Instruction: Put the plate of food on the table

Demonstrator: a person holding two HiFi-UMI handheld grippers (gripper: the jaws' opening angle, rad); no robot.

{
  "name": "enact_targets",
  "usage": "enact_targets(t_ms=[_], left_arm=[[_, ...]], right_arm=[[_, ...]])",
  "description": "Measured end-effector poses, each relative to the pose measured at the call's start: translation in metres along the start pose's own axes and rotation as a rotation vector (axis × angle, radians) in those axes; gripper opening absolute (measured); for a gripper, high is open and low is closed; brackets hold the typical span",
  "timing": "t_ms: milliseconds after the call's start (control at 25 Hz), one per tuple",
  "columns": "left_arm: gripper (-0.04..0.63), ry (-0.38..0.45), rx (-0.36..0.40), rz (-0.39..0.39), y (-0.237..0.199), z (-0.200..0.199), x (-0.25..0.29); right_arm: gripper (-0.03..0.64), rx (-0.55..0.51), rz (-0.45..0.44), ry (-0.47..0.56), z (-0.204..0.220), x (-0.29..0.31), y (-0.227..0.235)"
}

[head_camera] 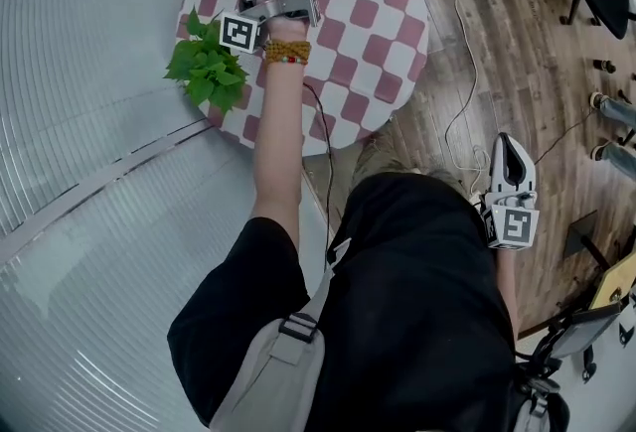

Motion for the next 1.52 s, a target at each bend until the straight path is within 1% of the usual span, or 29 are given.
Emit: enact_targets(t_ms=[80, 160, 240, 280, 360, 440, 480, 600, 800, 880, 1000, 1080, 1160, 1440, 1520], left_arm=[[0.017, 0.026, 0.02, 0.01, -0.013, -0.009, 0.025], [0.017, 0.065, 0.023, -0.002, -0.033, -0.02, 0.041], [0.017, 0.106, 0.014, -0.032, -0.062, -0.027, 0.051], [0.017, 0.12, 0.012, -0.07, -0.079, -0.03, 0.054], [0.017, 0.135, 0.026, -0.2, -0.114, -0.041, 0.053], [0.017, 0.142, 0.038, -0.338, -0.146, -0.052, 0.046], [0.017, 0.148, 0.033, -0.392, -0.161, -0.054, 0.042], [0.017, 0.183, 0.023, -0.516, -0.202, -0.06, 0.026], [0.017, 0.262, 0.056, -0.8, -0.258, -0.067, -0.027], [0.017, 0.269, 0.053, -0.881, -0.277, -0.065, -0.046], [0.017, 0.243, 0.037, -0.937, -0.297, -0.062, -0.065], [0.018, 0.232, 0.009, -0.966, -0.309, -0.059, -0.077], [0.018, 0.24, -0.019, -0.975, -0.318, -0.055, -0.086], [0.018, 0.262, -0.003, -0.992, -0.327, -0.055, -0.097], [0.018, 0.25, -0.013, -1.024, -0.329, -0.054, -0.1]], right_arm=[[0.01, 0.012, 0.005, -0.013, 0.006, -0.003, 0.002], [0.011, 0.025, 0.014, -0.033, 0.01, -0.005, 0.003], [0.011, 0.025, 0.021, -0.048, 0.012, -0.007, 0.005], [0.011, 0.022, 0.019, -0.048, 0.013, -0.006, 0.005], [0.011, 0.024, 0.01, -0.047, 0.014, -0.003, 0.0], [0.01, 0.033, 0.007, -0.068, 0.016, -0.003, -0.004], [0.011, 0.035, 0.01, -0.082, 0.017, -0.005, -0.005], [0.01, 0.041, 0.03, -0.117, 0.022, -0.008, 0.0], [0.011, 0.076, 0.055, -0.173, 0.034, -0.019, -0.003], [0.011, 0.076, 0.046, -0.192, 0.039, -0.021, -0.005], [0.011, 0.078, 0.03, -0.211, 0.042, -0.02, -0.009], [0.011, 0.08, 0.025, -0.227, 0.046, -0.022, -0.01], [0.01, 0.085, 0.024, -0.243, 0.051, -0.023, -0.011], [0.011, 0.113, 0.004, -0.261, 0.057, -0.024, -0.012], [0.011, 0.118, -0.003, -0.256, 0.059, -0.022, -0.013]])
Point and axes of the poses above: the fingertips, and each gripper's own axes: x forward along the fingers, y to its right, z out of its underside, the point moved 5 cm from there along -x, backward along the fingers, and after that the axes turned 11 degrees about -x, right-handed, at the moved point
